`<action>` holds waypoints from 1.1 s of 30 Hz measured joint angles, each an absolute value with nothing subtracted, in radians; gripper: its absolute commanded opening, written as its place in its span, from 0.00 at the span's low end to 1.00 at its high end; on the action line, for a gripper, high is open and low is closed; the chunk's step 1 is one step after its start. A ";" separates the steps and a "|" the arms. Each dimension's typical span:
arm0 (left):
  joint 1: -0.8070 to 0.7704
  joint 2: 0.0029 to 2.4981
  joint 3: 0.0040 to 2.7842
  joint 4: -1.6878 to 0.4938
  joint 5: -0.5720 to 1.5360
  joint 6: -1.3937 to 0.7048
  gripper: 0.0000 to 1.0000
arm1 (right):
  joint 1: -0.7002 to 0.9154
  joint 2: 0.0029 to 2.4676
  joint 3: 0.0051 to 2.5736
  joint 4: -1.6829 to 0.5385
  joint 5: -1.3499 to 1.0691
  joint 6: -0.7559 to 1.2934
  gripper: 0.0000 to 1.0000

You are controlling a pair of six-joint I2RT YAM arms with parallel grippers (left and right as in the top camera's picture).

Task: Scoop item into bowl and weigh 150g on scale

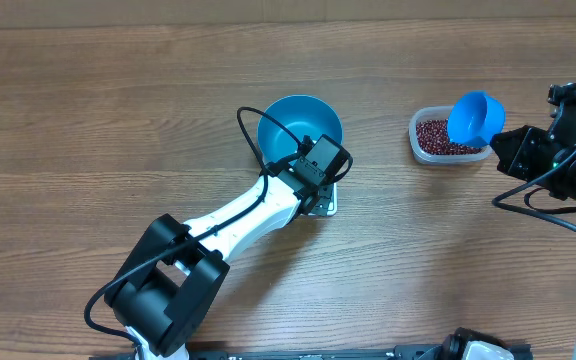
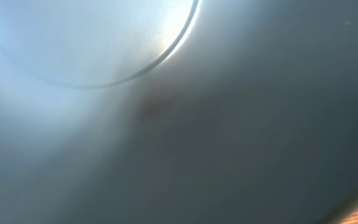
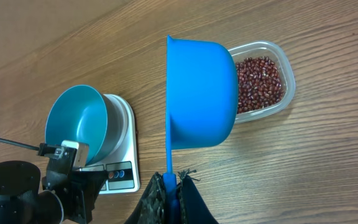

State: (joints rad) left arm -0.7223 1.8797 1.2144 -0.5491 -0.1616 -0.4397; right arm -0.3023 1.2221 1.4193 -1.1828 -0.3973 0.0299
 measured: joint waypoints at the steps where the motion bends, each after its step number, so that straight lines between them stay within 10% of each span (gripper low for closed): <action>1: -0.722 1.880 1.214 -0.548 -0.162 -0.440 0.04 | -0.302 1.222 1.419 -1.182 -0.396 0.030 0.03; 33: -0.725 1.899 1.214 -0.525 -0.170 -0.465 0.04 | -0.302 1.222 1.419 -1.184 -0.397 0.030 0.03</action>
State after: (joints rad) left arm -0.7250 1.8988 1.2144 -0.5251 -0.1696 -0.4652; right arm -0.3023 1.2221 1.4193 -1.1839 -0.3965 0.0296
